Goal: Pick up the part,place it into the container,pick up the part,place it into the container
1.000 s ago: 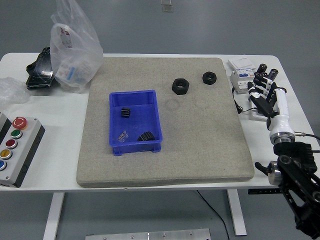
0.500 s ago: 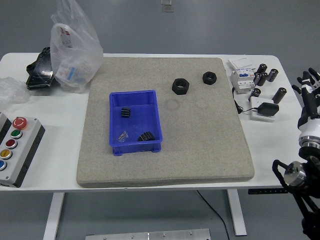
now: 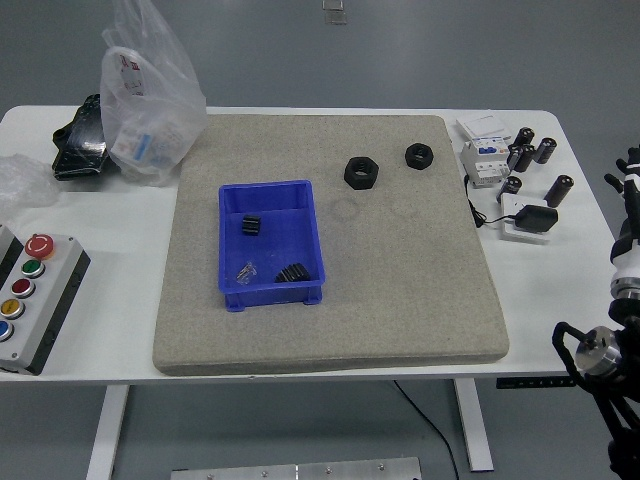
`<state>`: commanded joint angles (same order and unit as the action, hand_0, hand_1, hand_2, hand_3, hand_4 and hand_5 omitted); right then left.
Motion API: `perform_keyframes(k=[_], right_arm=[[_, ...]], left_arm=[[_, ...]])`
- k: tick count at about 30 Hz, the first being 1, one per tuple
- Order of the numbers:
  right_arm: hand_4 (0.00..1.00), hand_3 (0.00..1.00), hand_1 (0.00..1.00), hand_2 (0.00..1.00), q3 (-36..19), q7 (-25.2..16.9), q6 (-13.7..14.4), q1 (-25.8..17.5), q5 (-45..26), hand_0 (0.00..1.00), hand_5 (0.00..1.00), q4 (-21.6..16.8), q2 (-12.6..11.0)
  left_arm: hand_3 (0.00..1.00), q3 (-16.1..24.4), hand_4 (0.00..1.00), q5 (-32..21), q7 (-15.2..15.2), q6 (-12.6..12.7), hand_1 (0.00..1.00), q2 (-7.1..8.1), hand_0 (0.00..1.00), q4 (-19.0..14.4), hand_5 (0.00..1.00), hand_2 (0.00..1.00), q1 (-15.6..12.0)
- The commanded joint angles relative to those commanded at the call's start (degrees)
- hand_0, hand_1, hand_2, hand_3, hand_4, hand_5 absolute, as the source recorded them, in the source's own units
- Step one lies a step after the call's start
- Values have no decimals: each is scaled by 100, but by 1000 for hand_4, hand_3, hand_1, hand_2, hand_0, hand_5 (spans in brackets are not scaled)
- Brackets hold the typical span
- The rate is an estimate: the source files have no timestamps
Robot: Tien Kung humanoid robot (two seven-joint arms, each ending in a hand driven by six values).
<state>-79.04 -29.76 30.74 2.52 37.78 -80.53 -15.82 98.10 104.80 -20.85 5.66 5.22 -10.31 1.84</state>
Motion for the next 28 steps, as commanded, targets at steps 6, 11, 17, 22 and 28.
perform_keyframes(k=[6,11,17,22,28], right_arm=[[703,681,695,706,-29,-21,7,-26,-24,656,360,1,15],[700,680,694,704,-114,-22,30,-51,-2,660,396,-6,37],[701,678,691,705,-155,-25,41,-45,14,662,400,-18,59],[702,678,691,703,-202,-14,50,-52,13,661,403,-19,75],[701,678,690,704,-244,-15,69,-33,26,668,404,-21,107]], left_arm=[[852,-9,792,-10,21,-9,751,18,813,0,538,742,-5],[851,30,796,-3,80,16,749,3,809,0,540,738,-36],[844,56,794,2,87,25,742,-28,806,0,539,732,-31],[841,87,793,-71,144,34,740,-22,802,0,537,732,4],[839,238,793,49,96,70,738,-18,799,0,533,729,-34]])
